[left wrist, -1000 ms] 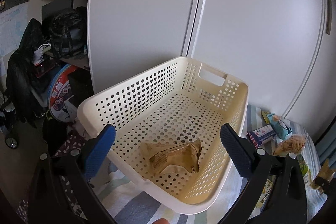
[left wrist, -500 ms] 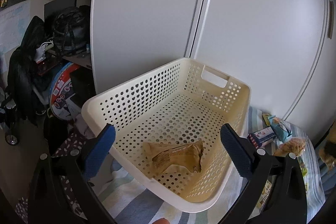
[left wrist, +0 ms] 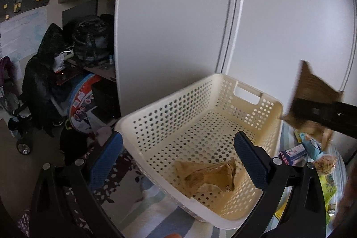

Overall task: Organize snacks
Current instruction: 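Open the left gripper to drop the tan pouch into the basket, then move the left tool back over the snacks on the table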

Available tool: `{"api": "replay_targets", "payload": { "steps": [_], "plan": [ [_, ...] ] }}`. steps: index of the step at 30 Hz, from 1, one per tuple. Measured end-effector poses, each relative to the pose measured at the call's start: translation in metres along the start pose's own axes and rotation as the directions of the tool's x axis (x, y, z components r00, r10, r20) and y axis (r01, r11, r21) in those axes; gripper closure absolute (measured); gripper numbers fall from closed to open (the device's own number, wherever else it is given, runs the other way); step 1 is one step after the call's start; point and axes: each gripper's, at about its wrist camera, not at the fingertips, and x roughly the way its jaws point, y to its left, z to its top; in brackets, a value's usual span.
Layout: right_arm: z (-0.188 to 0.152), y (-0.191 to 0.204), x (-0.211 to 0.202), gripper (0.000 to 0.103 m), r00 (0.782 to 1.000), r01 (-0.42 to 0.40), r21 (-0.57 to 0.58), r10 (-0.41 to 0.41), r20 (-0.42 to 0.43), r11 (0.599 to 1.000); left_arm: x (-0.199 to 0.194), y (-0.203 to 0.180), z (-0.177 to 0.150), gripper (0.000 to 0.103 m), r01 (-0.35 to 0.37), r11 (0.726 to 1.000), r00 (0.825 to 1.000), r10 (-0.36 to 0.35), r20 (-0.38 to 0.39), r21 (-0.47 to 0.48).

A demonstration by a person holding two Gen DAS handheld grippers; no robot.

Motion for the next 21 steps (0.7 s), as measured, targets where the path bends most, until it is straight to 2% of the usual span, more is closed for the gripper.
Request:
{"api": "replay_targets", "payload": {
  "steps": [6, 7, 9, 10, 17, 21],
  "plan": [
    [0.014, 0.025, 0.047, 0.03, 0.999, -0.005, -0.022, 0.005, -0.039, 1.0, 0.001, 0.007, 0.002, 0.002, -0.029, 0.999, 1.0, 0.029, 0.002, -0.015],
    [0.015, 0.026, 0.05, 0.026, 0.999, -0.011, -0.021, 0.01, -0.042, 1.0, 0.0, 0.008, 0.003, 0.002, -0.033, 0.999, 0.999, 0.033, 0.003, -0.017],
    [0.016, 0.027, 0.052, 0.01, 0.999, -0.014, -0.019, 0.014, -0.033, 1.0, 0.001, 0.011, 0.004, 0.002, -0.039, 0.999, 0.999, 0.039, 0.002, -0.025],
    [0.017, 0.028, 0.052, 0.007, 1.0, -0.01, -0.02, 0.01, -0.024, 1.0, 0.001, 0.012, 0.004, 0.002, -0.04, 0.999, 0.999, 0.04, 0.001, -0.029],
    [0.013, 0.021, 0.042, 0.005, 1.0, 0.016, 0.023, -0.017, 0.013, 1.0, -0.001, 0.016, 0.005, 0.002, -0.044, 0.998, 0.999, 0.044, 0.007, -0.049],
    [0.008, 0.01, 0.022, 0.005, 0.996, 0.042, 0.042, -0.045, 0.078, 0.998, -0.002, 0.014, 0.005, 0.002, -0.044, 0.998, 0.999, 0.045, 0.021, -0.038]
  ]
}}
